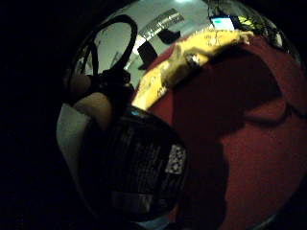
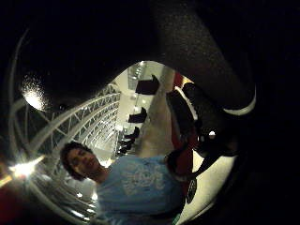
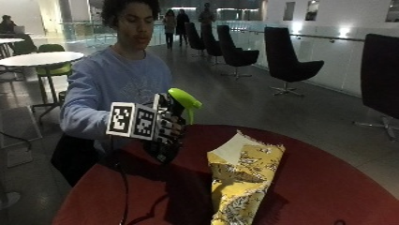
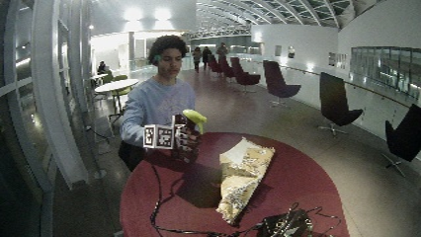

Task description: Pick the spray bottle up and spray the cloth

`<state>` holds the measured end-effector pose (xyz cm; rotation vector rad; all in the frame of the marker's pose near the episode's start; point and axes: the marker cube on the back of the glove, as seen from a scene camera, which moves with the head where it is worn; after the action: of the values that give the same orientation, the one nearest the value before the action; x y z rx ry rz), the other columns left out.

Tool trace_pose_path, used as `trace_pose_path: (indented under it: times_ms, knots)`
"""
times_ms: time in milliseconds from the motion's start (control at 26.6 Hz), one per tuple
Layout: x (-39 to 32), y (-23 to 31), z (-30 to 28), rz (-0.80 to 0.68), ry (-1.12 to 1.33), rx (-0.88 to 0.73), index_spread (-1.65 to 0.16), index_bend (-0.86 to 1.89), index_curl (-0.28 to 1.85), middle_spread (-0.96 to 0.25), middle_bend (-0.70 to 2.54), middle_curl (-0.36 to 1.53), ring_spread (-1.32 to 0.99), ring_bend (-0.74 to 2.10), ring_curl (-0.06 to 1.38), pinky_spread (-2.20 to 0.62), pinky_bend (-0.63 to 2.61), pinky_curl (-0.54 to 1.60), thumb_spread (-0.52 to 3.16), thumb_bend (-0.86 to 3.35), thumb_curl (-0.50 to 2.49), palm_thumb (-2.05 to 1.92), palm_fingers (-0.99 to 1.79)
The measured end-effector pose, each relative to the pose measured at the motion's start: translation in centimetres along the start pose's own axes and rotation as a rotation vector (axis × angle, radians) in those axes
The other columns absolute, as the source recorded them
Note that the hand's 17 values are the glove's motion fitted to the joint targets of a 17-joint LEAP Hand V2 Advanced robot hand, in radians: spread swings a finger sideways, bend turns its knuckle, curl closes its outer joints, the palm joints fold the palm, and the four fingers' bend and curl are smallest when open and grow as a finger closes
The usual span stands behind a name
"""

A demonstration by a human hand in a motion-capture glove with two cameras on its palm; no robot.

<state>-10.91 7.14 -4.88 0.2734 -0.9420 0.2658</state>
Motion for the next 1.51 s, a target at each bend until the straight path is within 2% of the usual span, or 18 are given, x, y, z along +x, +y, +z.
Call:
trace_pose_path:
  times_ms: [339,489,1054,1505]
  knots:
    - [0.0,-3.7,-0.2,0.268,-0.026,-0.272,-0.21,0.13,0.37,-0.07,0.52,0.48,-0.07,0.6,0.42,0.21,0.16,0.2,1.37,0.0,0.29,0.7,1.07]
    - [0.6,-4.8,0.1,0.342,-0.024,-0.358,-0.21,0.13,0.37,-0.07,0.51,0.48,-0.06,0.59,0.42,0.21,0.16,0.21,1.38,0.0,0.29,0.7,1.06]
    - [1.0,-5.9,1.1,0.449,0.047,-0.555,-0.2,0.12,0.36,-0.06,0.49,0.49,-0.05,0.58,0.42,0.2,0.16,0.23,1.4,-0.01,0.27,0.66,1.06]
    - [0.8,-5.0,0.6,0.425,0.113,-0.636,-0.2,0.12,0.36,-0.06,0.47,0.49,-0.05,0.58,0.42,0.2,0.16,0.24,1.4,-0.01,0.25,0.63,1.06]
